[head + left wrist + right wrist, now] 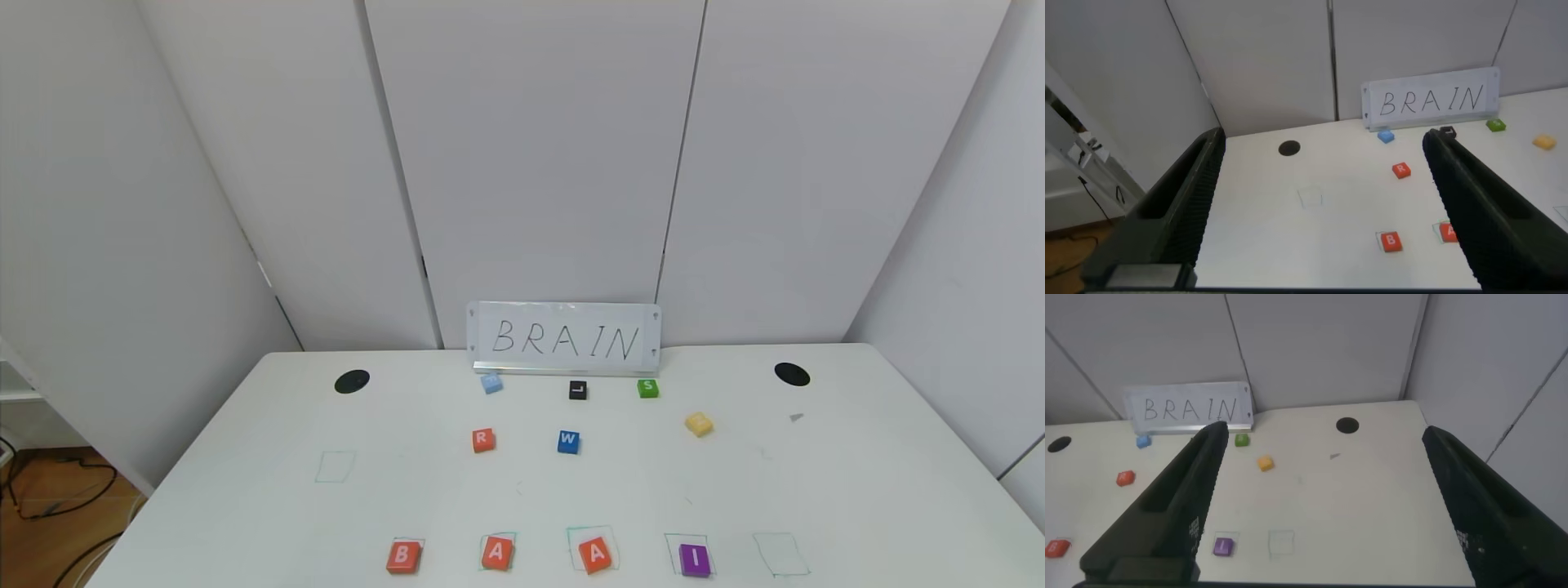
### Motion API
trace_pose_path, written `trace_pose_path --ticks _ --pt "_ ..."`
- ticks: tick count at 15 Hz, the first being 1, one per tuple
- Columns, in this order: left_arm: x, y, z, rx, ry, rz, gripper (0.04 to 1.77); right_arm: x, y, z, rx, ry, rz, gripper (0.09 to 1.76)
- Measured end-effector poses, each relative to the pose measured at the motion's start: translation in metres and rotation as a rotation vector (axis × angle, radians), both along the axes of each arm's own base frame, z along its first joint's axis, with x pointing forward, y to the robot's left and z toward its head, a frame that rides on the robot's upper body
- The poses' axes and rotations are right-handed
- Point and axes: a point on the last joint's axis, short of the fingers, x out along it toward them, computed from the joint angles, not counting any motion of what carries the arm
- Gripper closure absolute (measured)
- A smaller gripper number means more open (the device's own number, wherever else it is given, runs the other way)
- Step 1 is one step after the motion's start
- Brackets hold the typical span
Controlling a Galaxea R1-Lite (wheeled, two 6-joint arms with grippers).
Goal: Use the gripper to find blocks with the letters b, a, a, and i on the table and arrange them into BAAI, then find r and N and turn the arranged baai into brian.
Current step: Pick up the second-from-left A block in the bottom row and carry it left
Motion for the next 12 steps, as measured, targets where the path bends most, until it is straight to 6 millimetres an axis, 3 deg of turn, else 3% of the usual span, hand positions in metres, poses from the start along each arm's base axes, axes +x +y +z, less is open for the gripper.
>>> trace_pose_path --ticks 3,6,9,12 --pt "0.051 -0.001 0.033 0.009 0.090 0.000 0.09 0.050 0.001 0.020 0.008 0.128 0.002 0.14" --pt "0.107 -0.001 0.050 0.015 0.184 -0.003 0.09 0.106 0.002 0.026 0.027 0.240 -0.001 0.14" --pt "0.161 -0.002 0.045 0.014 0.295 -0.007 0.09 0.159 0.004 0.019 0.048 0.344 -0.002 0.14" --pt "0.205 -0.006 0.023 0.004 0.423 -0.024 0.09 0.203 0.008 0.001 0.089 0.447 -0.007 0.14"
